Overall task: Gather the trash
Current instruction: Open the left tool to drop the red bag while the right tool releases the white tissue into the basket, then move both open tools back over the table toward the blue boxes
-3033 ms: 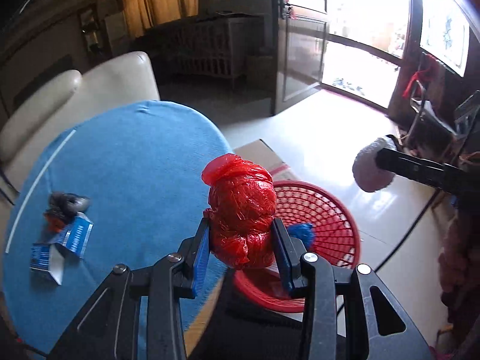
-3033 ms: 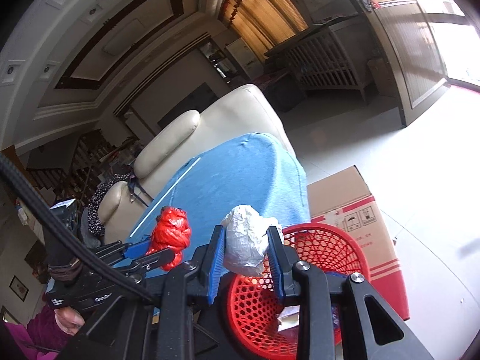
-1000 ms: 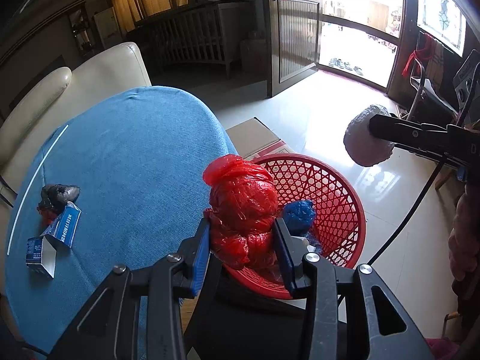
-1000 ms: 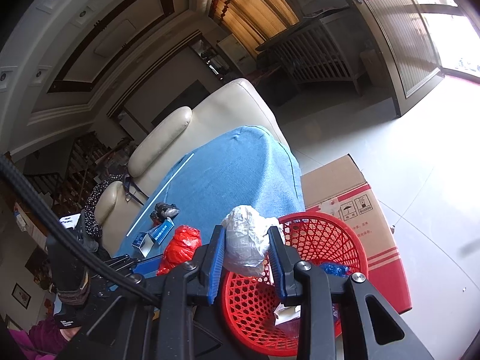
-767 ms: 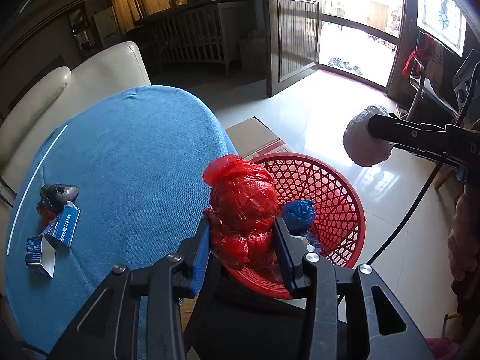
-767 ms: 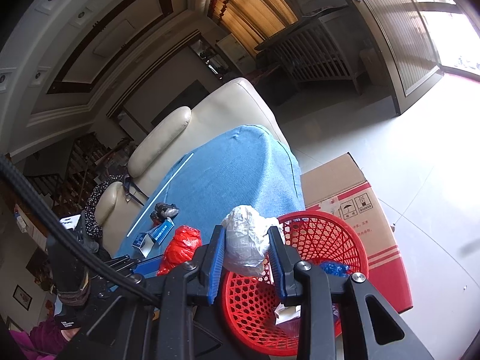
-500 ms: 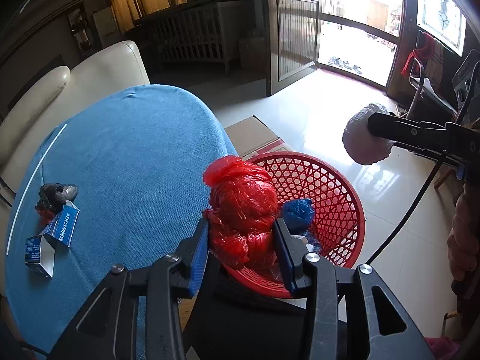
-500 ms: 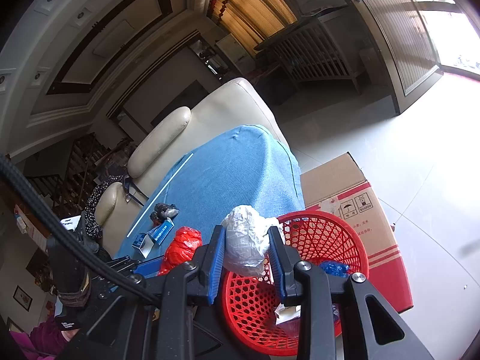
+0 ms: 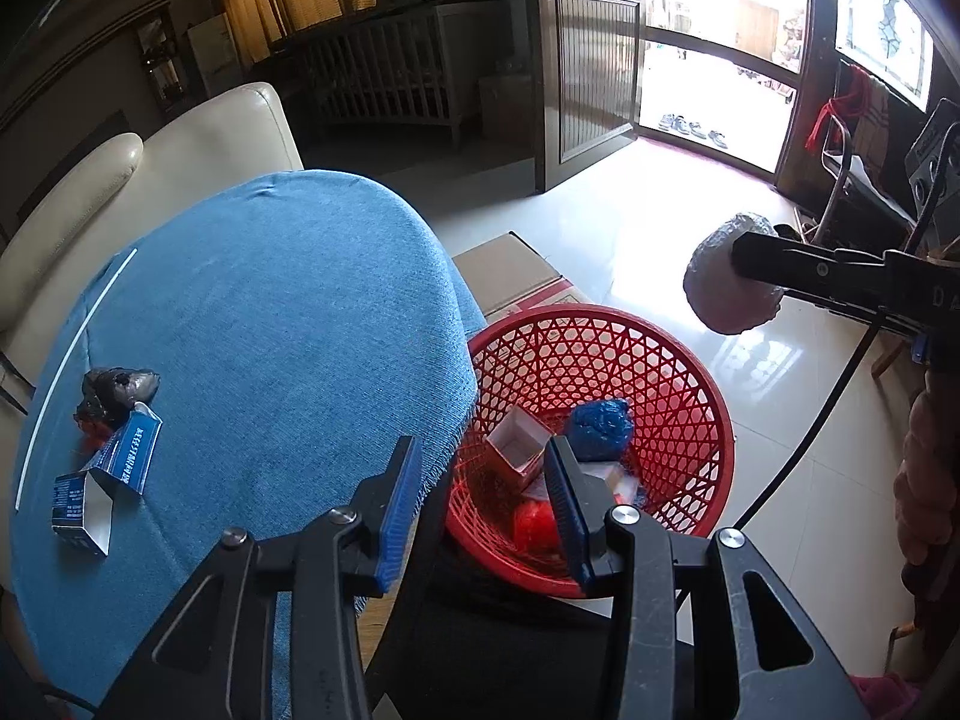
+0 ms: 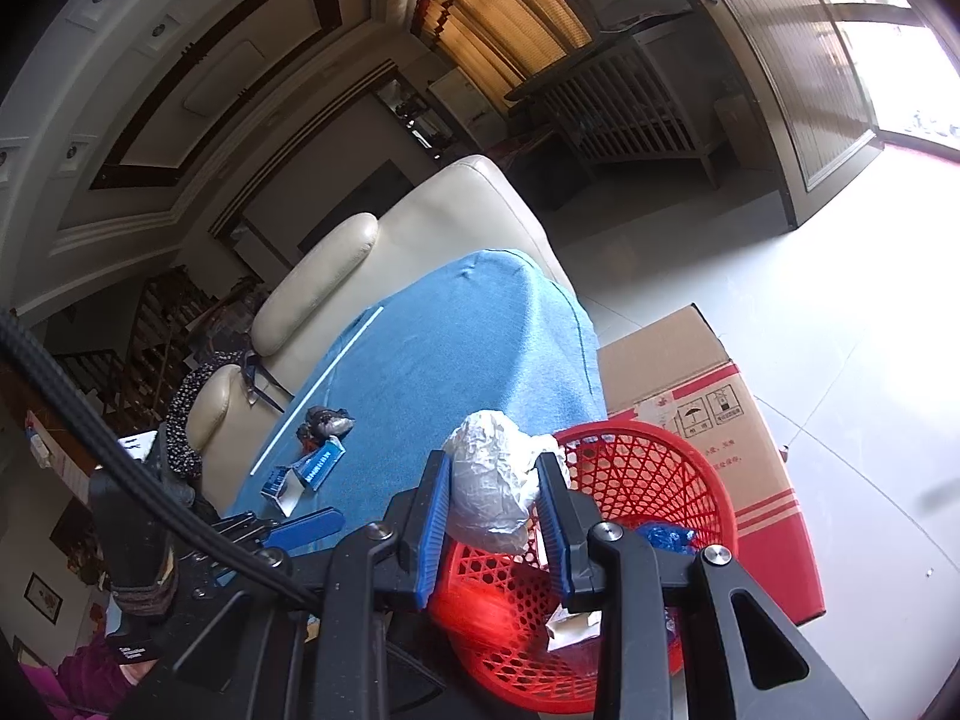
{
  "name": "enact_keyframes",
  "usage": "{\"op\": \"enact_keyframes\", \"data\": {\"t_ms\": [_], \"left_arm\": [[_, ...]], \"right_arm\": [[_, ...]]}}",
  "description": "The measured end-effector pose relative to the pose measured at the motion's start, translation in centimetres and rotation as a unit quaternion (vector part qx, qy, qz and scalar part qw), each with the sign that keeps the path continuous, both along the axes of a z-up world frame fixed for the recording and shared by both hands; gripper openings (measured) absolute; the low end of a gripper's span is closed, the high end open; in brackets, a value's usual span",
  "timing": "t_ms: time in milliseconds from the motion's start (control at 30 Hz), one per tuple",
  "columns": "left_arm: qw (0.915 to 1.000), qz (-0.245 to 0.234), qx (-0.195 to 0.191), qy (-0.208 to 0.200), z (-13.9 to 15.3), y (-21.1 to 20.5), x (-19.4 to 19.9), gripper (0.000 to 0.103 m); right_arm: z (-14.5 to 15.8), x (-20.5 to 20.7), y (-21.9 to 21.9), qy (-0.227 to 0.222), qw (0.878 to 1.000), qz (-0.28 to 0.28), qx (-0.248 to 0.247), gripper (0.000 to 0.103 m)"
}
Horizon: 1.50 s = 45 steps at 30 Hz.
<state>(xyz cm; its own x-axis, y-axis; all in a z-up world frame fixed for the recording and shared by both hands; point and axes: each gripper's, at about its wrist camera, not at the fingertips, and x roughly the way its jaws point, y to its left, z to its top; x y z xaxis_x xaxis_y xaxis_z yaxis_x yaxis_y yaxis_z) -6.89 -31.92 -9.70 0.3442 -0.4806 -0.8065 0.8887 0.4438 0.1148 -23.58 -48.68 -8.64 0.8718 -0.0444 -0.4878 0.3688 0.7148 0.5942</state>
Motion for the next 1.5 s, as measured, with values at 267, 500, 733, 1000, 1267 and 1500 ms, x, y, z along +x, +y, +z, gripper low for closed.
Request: {"op": "enact_keyframes", "data": {"t_ms": [267,500,733,1000,1267,1500], "left_arm": [[0.9998,0.015,-0.002,-0.015,0.3,0.3,0.6,0.055],[0.997,0.054,0.0,-0.055,0.9,1.4,1.8,0.064],[0.9924,0.091,-0.007,-0.082,1.9,3.1,3.1,0.068],[0.9867,0.129,-0.018,-0.098,2.7,5.2,4.6,0.068],[0.9797,0.171,-0.026,-0.101,3.3,8.1,6.2,0.068],[0.973,0.202,-0.035,-0.105,3.9,10.4,7.3,0.068]], "right_arm": [[-1.4,1.0,-0.7,0.034,0.999,-0.021,0.012,0.038],[-2.6,1.8,-1.2,0.054,0.997,-0.038,0.028,0.064],[-1.6,2.7,-0.2,0.055,0.998,-0.03,0.009,0.064],[0.0,4.7,2.2,0.054,0.998,-0.005,-0.02,0.064],[1.6,6.9,4.9,0.048,0.997,0.028,-0.044,0.064],[2.8,8.7,7.6,0.045,0.995,0.057,-0.066,0.064]]}}
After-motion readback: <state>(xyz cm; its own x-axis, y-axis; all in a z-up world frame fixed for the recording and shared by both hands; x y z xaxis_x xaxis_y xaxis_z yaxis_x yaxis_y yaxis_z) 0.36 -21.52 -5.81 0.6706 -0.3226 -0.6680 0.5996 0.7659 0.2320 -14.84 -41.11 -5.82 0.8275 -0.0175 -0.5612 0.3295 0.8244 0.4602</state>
